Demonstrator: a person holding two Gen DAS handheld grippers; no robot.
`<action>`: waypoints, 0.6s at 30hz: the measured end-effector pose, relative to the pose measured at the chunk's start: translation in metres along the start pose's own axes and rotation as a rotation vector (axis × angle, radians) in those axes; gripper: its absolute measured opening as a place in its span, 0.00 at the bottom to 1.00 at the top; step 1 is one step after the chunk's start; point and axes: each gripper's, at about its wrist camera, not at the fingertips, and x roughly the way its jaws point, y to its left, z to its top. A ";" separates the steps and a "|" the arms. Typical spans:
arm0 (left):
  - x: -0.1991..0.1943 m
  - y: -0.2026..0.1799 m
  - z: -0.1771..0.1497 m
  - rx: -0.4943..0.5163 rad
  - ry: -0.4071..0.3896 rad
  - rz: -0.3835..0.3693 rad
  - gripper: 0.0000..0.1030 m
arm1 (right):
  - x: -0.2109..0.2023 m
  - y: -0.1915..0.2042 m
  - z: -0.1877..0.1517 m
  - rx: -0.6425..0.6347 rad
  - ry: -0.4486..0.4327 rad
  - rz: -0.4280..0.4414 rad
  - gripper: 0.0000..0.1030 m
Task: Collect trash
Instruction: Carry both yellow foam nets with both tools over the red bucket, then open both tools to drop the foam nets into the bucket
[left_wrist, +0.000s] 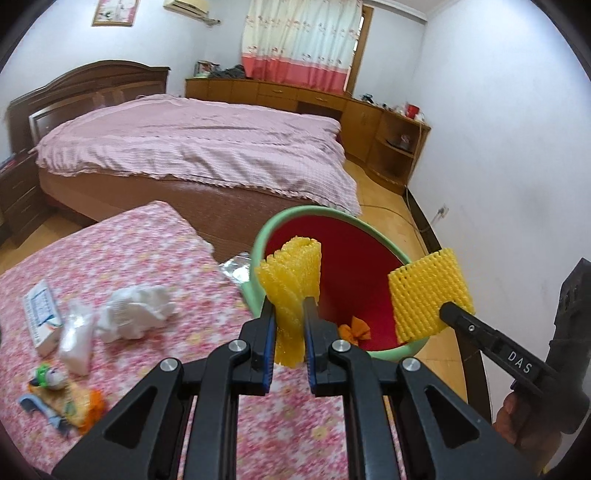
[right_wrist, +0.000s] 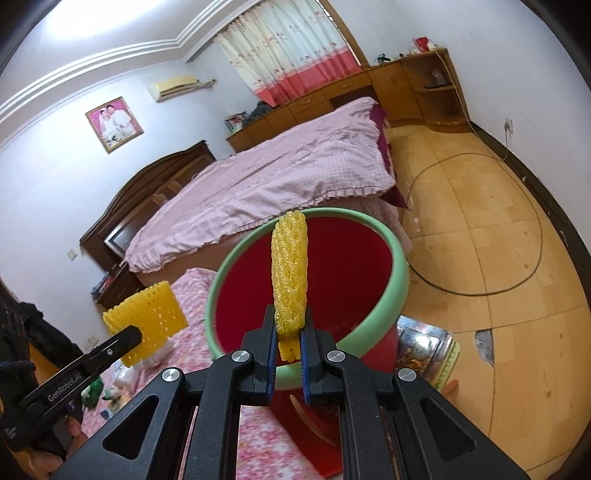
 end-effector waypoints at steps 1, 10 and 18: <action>0.005 -0.003 0.000 0.004 0.006 -0.003 0.12 | 0.001 -0.002 0.000 0.003 0.002 -0.004 0.10; 0.041 -0.012 -0.004 0.005 0.063 -0.014 0.12 | 0.015 -0.018 0.002 0.007 0.020 -0.027 0.10; 0.055 -0.011 -0.009 -0.007 0.091 -0.010 0.12 | 0.026 -0.023 0.000 0.015 0.040 -0.036 0.10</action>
